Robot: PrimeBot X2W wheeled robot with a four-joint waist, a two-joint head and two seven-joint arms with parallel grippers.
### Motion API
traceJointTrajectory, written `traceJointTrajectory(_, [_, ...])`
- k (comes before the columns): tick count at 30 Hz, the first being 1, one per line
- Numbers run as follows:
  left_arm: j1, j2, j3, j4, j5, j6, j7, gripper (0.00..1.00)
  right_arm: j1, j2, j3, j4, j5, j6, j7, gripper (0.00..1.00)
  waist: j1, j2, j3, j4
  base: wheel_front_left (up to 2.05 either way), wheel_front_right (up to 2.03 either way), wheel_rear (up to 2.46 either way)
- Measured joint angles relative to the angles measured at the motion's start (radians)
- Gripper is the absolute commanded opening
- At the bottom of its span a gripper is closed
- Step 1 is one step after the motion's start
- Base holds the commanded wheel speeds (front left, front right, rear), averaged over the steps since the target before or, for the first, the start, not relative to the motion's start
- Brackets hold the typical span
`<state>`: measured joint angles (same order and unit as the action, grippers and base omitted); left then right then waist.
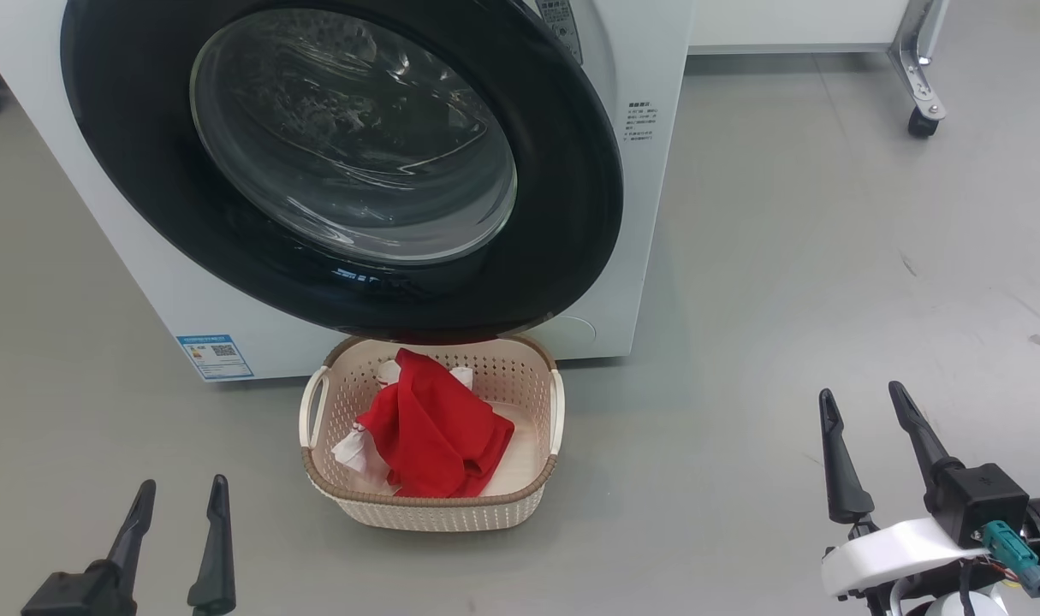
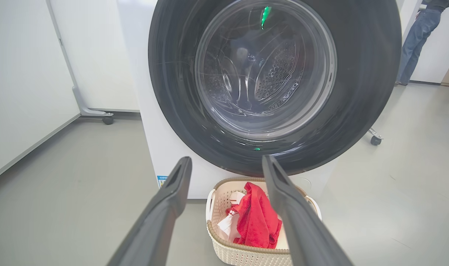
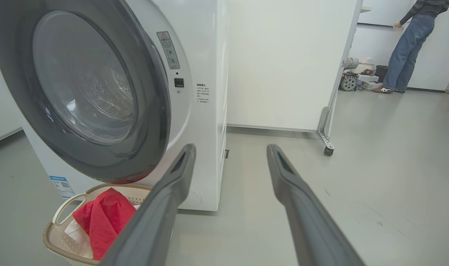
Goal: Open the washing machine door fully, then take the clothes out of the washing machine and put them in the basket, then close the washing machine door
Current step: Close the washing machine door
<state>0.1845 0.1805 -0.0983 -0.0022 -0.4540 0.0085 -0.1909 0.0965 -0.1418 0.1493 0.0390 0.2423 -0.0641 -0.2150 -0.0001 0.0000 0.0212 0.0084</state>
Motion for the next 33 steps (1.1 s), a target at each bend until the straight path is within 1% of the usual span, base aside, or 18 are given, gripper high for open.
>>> traceJointTrajectory(15, [0.0,-0.007,-0.002,0.009,0.016,0.018,-0.013,1.0,0.008,0.0,-0.001,-0.016,0.0,-0.002,0.005,1.0,0.0,0.0,0.004,0.001,0.0,0.0,0.0])
traceJointTrajectory(16, [0.0,-0.008,-0.003,0.01,0.015,0.018,-0.013,1.0,0.008,0.001,-0.003,-0.017,0.0,-0.003,0.005,0.56,0.0,0.0,0.004,0.002,0.0,0.0,0.0])
traceJointTrajectory(17, [0.0,-0.009,-0.004,0.012,0.016,0.018,-0.013,1.0,0.008,0.005,-0.009,-0.018,0.002,-0.01,0.005,0.24,0.0,0.0,0.004,0.002,0.0,0.0,0.0])
traceJointTrajectory(18, [0.0,-0.009,-0.008,0.014,0.016,0.018,-0.013,1.0,0.008,0.006,-0.015,-0.019,0.003,-0.01,0.005,0.0,0.0,0.0,0.003,0.003,0.0,0.0,0.0])
traceJointTrajectory(26, [-0.001,-0.007,-0.014,0.015,0.041,0.022,-0.014,1.0,0.011,0.003,-0.014,-0.023,0.003,-0.01,0.006,0.0,0.0,0.0,0.002,0.011,0.0,0.0,0.0])
traceJointTrajectory(33, [-0.006,-0.007,-0.022,-0.001,0.055,0.023,-0.016,1.0,0.006,-0.025,-0.016,-0.035,0.0,-0.008,0.021,0.0,0.0,0.0,0.021,0.02,0.0,0.0,0.0])
